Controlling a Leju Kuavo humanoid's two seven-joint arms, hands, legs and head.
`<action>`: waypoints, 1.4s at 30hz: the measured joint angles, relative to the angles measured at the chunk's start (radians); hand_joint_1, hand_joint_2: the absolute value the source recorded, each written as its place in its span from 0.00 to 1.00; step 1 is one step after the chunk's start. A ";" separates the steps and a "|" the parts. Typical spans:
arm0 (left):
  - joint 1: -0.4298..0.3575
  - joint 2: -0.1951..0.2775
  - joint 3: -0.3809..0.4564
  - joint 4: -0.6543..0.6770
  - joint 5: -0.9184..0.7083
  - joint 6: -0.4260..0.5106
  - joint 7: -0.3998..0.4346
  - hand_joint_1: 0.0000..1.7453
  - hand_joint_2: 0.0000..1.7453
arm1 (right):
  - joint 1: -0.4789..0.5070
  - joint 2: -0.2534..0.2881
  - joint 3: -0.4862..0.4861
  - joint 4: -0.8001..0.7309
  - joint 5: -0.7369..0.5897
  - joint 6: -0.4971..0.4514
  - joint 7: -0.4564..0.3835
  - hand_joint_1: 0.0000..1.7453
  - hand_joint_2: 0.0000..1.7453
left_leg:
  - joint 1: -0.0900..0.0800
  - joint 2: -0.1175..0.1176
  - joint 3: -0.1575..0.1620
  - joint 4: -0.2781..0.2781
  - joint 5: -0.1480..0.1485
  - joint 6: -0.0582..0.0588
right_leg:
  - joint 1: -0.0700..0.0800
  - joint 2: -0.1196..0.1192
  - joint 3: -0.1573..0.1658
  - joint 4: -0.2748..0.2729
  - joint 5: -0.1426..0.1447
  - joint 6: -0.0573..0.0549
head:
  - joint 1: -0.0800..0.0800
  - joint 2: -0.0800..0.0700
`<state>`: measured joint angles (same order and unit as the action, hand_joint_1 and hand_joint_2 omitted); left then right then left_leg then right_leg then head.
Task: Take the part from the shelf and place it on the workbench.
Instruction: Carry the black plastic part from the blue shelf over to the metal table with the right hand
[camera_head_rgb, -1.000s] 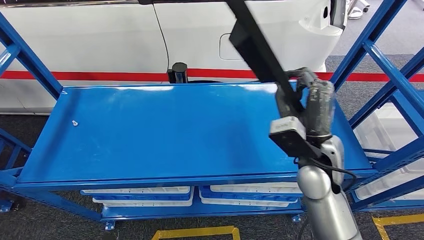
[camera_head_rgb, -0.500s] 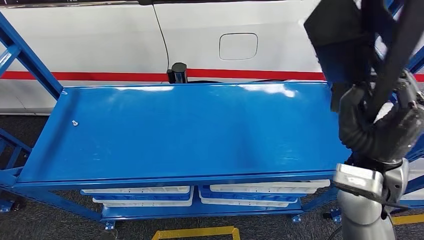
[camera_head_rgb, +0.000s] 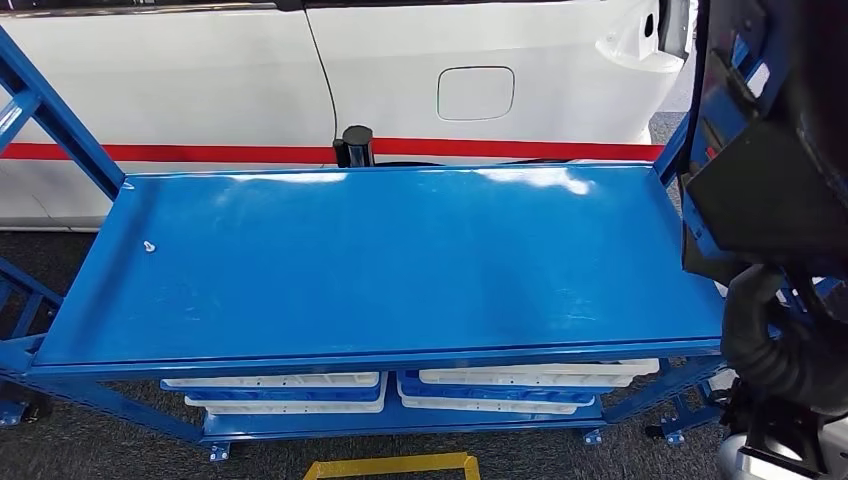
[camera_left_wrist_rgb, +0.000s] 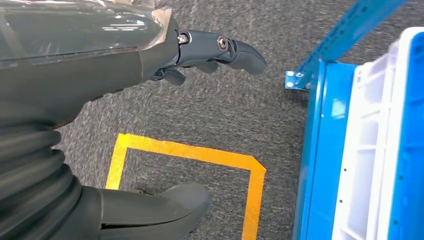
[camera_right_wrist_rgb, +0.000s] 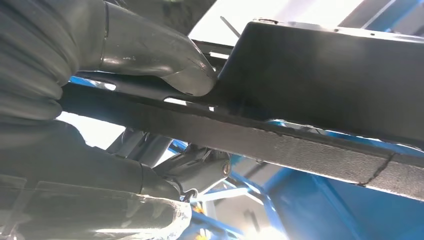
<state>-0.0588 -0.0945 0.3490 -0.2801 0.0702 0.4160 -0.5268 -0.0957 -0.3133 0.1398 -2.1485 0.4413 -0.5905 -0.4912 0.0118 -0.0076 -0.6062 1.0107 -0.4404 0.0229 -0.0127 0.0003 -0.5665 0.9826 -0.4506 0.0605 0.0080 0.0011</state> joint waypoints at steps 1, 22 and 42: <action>0.003 0.000 0.005 0.000 0.002 0.000 -0.001 0.00 1.00 | 0.019 0.000 0.000 -0.002 -0.007 -0.002 -0.007 1.00 1.00 | 0.000 0.000 0.000 0.000 0.000 0.000 | 0.000 0.000 0.000 0.000 0.000 0.000 | 0.000 0.000; 0.025 0.000 0.073 0.010 -0.040 0.009 0.048 0.00 1.00 | 0.170 0.058 -0.012 0.018 -0.051 0.141 0.066 1.00 1.00 | -0.011 0.002 0.006 -0.008 0.001 0.024 | -0.016 0.000 -0.001 0.005 -0.006 0.014 | 0.000 0.000; 0.024 0.002 0.102 0.020 -0.099 -0.017 0.063 0.00 1.00 | -0.073 0.008 -0.056 0.310 0.101 0.232 0.272 1.00 1.00 | -0.001 0.004 -0.109 0.248 -0.134 -0.031 | -0.014 -0.003 0.007 0.020 -0.013 -0.036 | 0.001 0.000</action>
<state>-0.0345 -0.0923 0.4512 -0.2606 -0.0288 0.3986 -0.4639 -0.1691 -0.3056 0.0834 -1.8381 0.5422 -0.3582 -0.2192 0.0111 -0.0034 -0.7147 1.2586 -0.5747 -0.0081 -0.0268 -0.0022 -0.5598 1.0025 -0.4634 0.0243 0.0093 0.0011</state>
